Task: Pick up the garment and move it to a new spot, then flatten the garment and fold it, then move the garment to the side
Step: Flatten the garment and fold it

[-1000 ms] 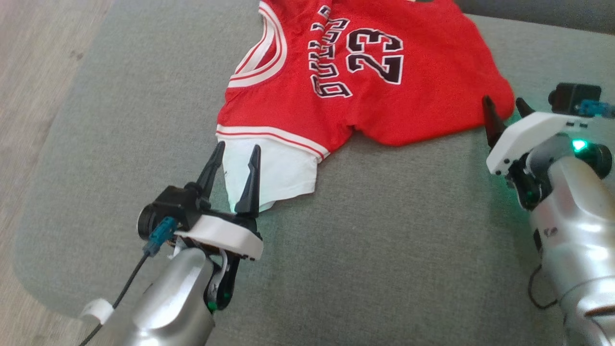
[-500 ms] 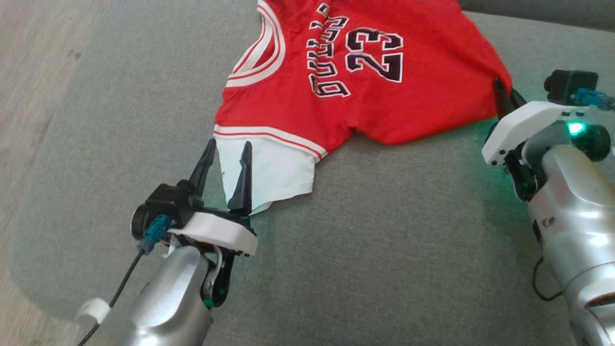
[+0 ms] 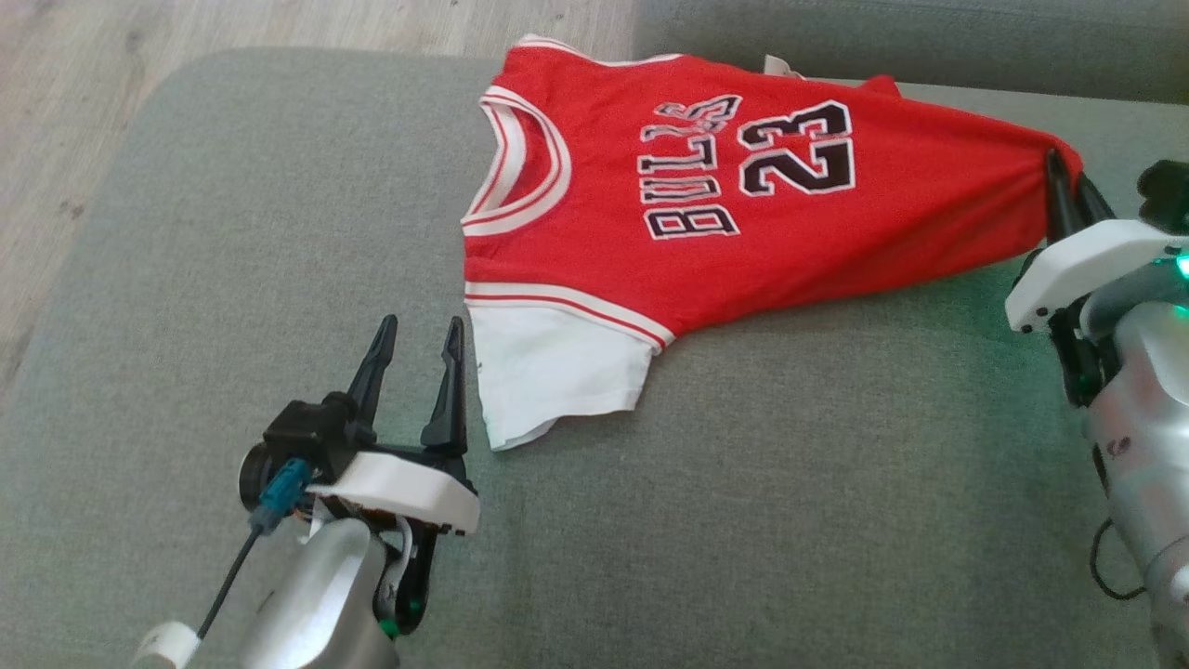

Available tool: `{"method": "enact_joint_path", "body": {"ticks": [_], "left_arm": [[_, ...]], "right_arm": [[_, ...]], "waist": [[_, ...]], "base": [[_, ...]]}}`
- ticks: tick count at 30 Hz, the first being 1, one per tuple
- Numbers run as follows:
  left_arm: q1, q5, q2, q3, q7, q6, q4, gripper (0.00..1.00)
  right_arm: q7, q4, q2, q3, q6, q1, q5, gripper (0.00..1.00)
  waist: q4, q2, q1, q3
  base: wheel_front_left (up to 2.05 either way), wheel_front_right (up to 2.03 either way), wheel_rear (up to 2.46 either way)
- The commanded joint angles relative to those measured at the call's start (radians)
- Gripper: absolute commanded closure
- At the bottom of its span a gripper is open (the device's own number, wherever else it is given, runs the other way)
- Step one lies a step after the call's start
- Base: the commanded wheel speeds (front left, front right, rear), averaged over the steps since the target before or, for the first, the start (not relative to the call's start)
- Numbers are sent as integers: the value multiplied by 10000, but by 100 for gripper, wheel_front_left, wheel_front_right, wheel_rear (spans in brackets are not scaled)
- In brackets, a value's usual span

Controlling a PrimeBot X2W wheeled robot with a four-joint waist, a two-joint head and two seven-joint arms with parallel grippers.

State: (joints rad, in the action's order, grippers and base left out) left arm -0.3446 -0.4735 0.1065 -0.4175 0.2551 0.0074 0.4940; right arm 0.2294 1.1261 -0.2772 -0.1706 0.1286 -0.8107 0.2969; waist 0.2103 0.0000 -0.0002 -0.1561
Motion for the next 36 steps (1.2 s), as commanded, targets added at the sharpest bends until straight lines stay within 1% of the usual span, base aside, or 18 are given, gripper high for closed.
{"method": "enact_joint_path", "body": {"ticks": [1, 4, 6, 8, 11, 14, 18, 22, 23, 24, 25, 29, 32, 36], "left_arm": [[-147, 115, 148, 410, 66, -52, -330, 0], [-85, 137, 100, 412, 66, -109, -370, 0], [-95, 155, 65, 394, 66, -158, -383, 0], [-137, 172, 18, 348, 66, -225, -379, 0], [-224, 179, -49, 320, 66, -303, -361, 0], [-314, 206, -134, 256, 66, -395, -331, 0], [-445, 251, -260, 136, 66, -481, -251, 0], [-528, 268, -343, 116, 66, -535, -217, 0], [-537, 276, -357, 122, 66, -546, -219, 0], [-538, 286, -369, 133, 66, -553, -220, 0], [-538, 286, -369, 133, 66, -553, -220, 0], [-556, 356, -379, 232, 66, -555, -199, 0], [-587, 435, -334, 345, 66, -561, -204, 0], [-565, 526, -242, 567, 67, -538, -298, 0]], "right_arm": [[147, -237, 33, -5, 21, -394, -261, 100], [201, -272, 146, 333, 21, -676, -1132, 100], [145, -249, 353, 592, 21, -822, -1720, 100], [-64, -199, 530, 799, 21, -948, -2406, 100], [-492, -93, 792, 1366, 21, -1104, -3249, 100], [-991, 36, 809, 1983, 21, -1200, -4153, 100], [-1723, 133, 659, 2808, 21, -1241, -5274, 100], [-2320, 54, 491, 3667, 21, -1145, -6272, 100], [-2412, 4, 489, 3888, 21, -1096, -6491, 63], [-2485, -41, 507, 4100, 21, -1040, -6691, 0], [-2485, -41, 507, 4100, 21, -1040, -6691, 0], [-2526, -212, 686, 4795, 21, -858, -7368, 0], [-2258, -325, 1000, 5285, 21, -766, -7599, 0], [-1565, -429, 1432, 5778, 21, -654, -7658, 0]], "waist": [[-40, 0, 2, 54], [38, 0, 2, -17], [160, 0, 2, -115], [348, 0, 2, -223], [663, 0, 2, -413], [1035, 0, 2, -615], [1532, 0, 2, -861], [1820, 0, 2, -1080], [1848, 0, 2, -1114], [1861, 0, 2, -1142], [1861, 0, 2, -1142], [1715, 0, 2, -1202], [1406, 0, 2, -1118], [811, 0, 2, -893]], "base": [[0, 0, 0], [0, 0, 0], [0, 0, 0], [0, 0, 0], [0, 0, 0], [0, 0, 0], [0, 0, 0], [0, 0, 0], [0, 0, 0], [0, 0, 0], [0, 0, 0], [0, 0, 0], [0, 0, 0], [0, 0, 0]]}}
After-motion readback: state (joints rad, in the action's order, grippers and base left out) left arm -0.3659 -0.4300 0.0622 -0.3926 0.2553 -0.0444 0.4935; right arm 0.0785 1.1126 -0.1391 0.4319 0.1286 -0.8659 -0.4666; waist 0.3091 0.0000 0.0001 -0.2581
